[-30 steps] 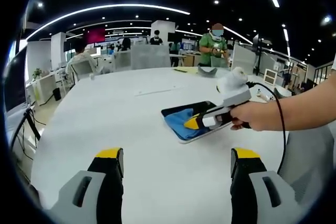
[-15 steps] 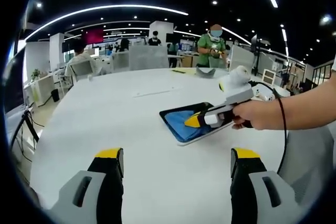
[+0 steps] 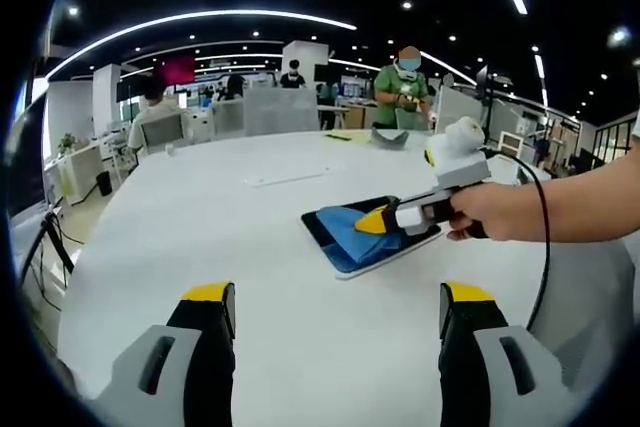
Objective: Wipe the mirror surface with the cleaning cloth until all visible marks leave the cleaned area.
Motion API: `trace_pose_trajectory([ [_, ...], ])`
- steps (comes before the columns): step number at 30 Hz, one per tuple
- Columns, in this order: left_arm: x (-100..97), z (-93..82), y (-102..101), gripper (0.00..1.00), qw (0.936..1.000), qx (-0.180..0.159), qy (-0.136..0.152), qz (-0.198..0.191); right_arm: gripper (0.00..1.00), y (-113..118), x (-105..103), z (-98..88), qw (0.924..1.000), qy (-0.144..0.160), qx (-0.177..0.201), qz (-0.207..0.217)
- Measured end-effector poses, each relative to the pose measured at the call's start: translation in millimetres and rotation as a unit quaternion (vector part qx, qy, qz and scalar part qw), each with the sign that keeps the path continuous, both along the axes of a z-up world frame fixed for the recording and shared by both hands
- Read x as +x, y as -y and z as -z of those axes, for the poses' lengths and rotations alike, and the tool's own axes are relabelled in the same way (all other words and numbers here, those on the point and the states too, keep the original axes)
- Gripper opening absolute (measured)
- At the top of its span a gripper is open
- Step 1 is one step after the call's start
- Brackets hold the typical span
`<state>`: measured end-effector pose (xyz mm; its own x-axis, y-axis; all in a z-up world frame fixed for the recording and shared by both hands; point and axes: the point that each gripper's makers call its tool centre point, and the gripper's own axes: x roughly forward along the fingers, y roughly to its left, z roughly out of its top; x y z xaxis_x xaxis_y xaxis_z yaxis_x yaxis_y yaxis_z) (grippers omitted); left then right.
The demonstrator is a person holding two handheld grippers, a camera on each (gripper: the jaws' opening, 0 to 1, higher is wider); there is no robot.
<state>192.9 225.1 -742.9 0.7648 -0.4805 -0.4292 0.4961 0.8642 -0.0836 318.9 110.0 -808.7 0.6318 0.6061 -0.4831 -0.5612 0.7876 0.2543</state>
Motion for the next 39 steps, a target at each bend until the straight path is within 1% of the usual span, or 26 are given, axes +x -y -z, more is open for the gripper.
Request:
trace_pose_trajectory([
  [6,0.0,-1.3,1,0.84,1.0,-0.003,0.003,0.0,0.0,2,-8,-14.2,0.9999,0.012,0.004,-0.004],
  [9,0.1,-2.5,3,0.84,1.0,-0.004,0.005,0.002,0.0,7,-12,-15.7,0.9999,0.016,0.003,-0.004],
  [17,1.0,-5.3,8,0.84,0.9999,-0.005,0.009,0.011,0.0,26,-25,-8.0,1.0,0.001,-0.002,0.006],
  [24,2.5,-7.1,17,0.84,0.9996,-0.007,0.013,0.026,0.0,44,-38,-11.8,0.9998,0.002,-0.007,0.02],
  [32,2.6,-7.8,30,0.84,0.9987,-0.012,0.016,0.047,0.0,63,-52,-6.4,0.9991,-0.005,-0.016,0.04],
  [37,2.8,-8.5,35,0.84,0.9981,-0.015,0.017,0.057,0.0,75,-60,-7.2,0.9984,-0.004,-0.025,0.05],
  [39,2.6,-8.9,37,0.84,0.9979,-0.016,0.018,0.061,0.0,82,-66,-4.9,0.9979,-0.008,-0.036,0.053],
])
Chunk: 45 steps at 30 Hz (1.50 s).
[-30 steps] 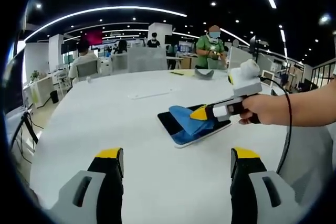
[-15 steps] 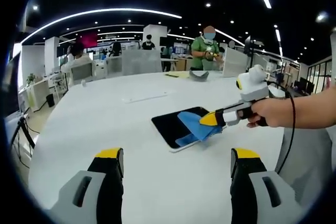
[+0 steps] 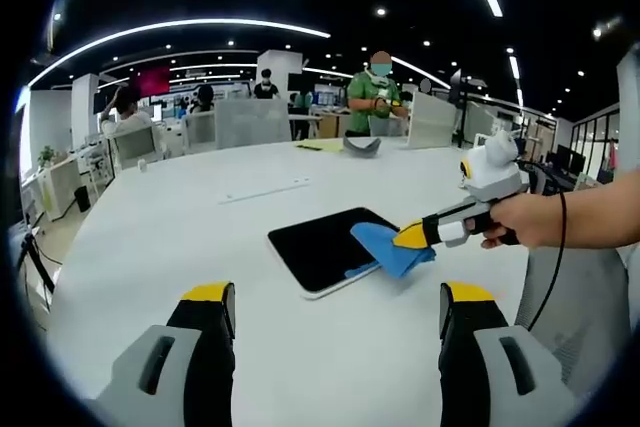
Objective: Wipe the mirror surface with the cleaning cloth until all visible marks leave the cleaned area.
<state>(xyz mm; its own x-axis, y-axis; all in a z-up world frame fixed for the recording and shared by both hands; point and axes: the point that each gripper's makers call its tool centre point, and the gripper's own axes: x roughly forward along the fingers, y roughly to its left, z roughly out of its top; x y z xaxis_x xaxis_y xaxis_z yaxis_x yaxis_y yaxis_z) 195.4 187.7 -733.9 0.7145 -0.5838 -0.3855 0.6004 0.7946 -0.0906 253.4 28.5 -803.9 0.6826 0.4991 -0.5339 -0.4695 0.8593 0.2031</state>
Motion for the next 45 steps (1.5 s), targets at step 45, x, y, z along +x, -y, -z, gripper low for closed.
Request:
trace_pose_trajectory([
  [45,-8.7,-2.6,19,0.84,0.9996,-0.003,0.004,0.027,0.17,101,-67,47.1,0.9912,-0.073,-0.1,0.045],
])
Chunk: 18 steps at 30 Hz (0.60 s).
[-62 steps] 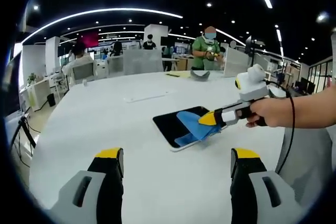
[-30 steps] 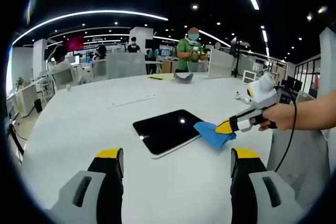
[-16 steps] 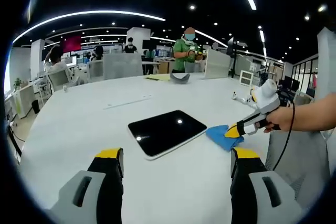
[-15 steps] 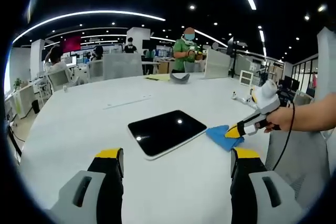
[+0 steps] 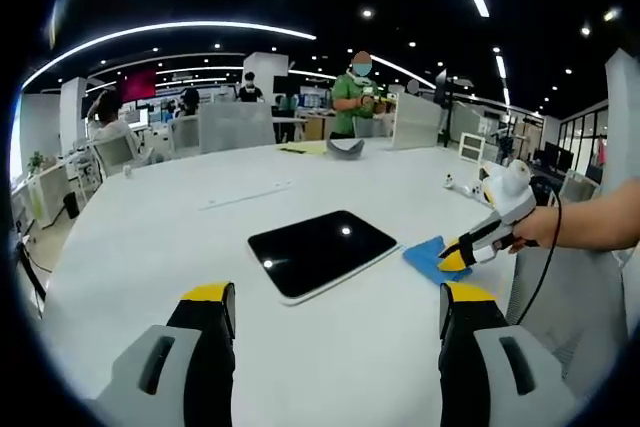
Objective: Wipe the mirror surface with the cleaning cloth until all visible marks leave the cleaned area.
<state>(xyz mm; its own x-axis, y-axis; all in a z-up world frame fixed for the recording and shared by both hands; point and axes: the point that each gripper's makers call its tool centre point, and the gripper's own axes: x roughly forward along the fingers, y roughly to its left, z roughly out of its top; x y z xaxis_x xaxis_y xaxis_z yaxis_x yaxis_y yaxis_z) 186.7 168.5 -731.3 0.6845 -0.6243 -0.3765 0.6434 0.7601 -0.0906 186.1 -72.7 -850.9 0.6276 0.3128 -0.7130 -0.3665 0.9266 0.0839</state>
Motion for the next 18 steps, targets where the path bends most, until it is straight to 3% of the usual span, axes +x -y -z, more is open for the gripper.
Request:
trace_pose_trajectory([
  [4,-0.9,0.7,1,0.84,1.0,0.001,-0.001,0.0,0.24,-1,1,-0.2,1.0,0.004,0.001,0.0],
  [8,-2.9,2.3,3,0.84,1.0,0.005,-0.003,0.003,0.31,-7,-2,0.0,0.9993,0.0,-0.014,-0.033],
  [10,-3.3,2.0,4,0.84,1.0,0.006,-0.003,0.003,0.37,-12,-4,-2.8,0.9994,-0.01,0.01,-0.031],
  [11,-3.5,1.5,4,0.84,1.0,0.007,-0.003,0.002,0.39,-13,-2,-9.2,0.9995,-0.003,0.029,-0.015],
  [15,-2.7,0.1,-4,0.84,0.9999,0.012,-0.001,-0.011,0.41,-18,5,-39.3,0.9973,0.053,0.048,-0.017],
  [18,-1.5,0.5,-16,0.85,0.9994,0.017,-0.001,-0.031,0.49,-19,8,-62.3,0.9943,0.091,0.053,-0.013],
])
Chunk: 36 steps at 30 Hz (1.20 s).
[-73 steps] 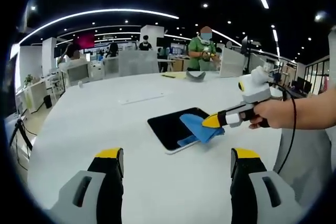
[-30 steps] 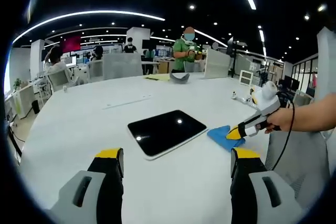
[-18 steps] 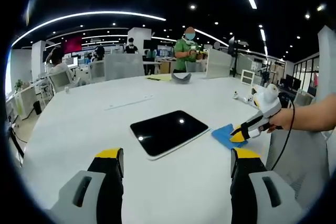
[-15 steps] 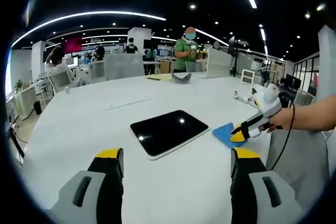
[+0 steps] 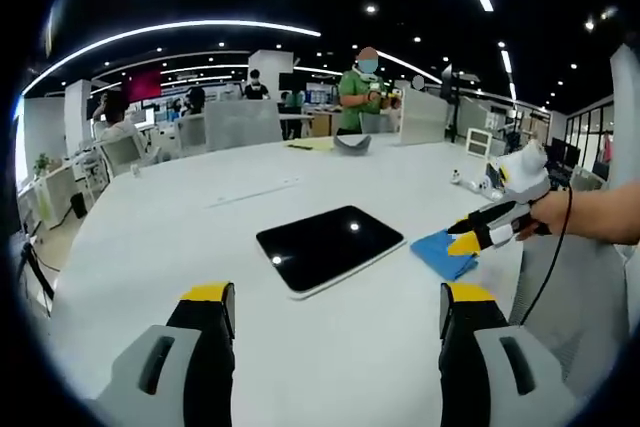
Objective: Wipe the mirror surface with the cleaning cloth until all visible marks leave the cleaned area.
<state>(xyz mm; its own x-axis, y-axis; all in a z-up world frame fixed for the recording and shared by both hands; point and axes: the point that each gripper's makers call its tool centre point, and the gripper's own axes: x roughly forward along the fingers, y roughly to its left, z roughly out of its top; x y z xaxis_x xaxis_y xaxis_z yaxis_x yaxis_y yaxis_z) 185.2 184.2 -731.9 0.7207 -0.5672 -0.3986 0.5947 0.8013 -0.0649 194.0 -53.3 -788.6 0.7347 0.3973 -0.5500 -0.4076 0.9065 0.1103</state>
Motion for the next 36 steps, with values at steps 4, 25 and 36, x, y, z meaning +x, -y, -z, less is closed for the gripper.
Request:
trace_pose_trajectory([
  [4,-0.6,-4.5,-14,0.86,0.9996,-0.003,0.006,-0.027,0.69,-2,6,-32.9,0.9973,0.068,-0.027,-0.006],
  [25,3.4,-20.9,6,0.92,0.9991,0.005,0.016,-0.039,0.86,57,-4,-78.2,0.9924,0.118,-0.019,0.032],
  [36,-13.9,-24.5,4,0.92,0.9987,0.019,0.017,-0.043,0.83,47,-8,-84.1,0.9915,0.128,0.004,0.021],
])
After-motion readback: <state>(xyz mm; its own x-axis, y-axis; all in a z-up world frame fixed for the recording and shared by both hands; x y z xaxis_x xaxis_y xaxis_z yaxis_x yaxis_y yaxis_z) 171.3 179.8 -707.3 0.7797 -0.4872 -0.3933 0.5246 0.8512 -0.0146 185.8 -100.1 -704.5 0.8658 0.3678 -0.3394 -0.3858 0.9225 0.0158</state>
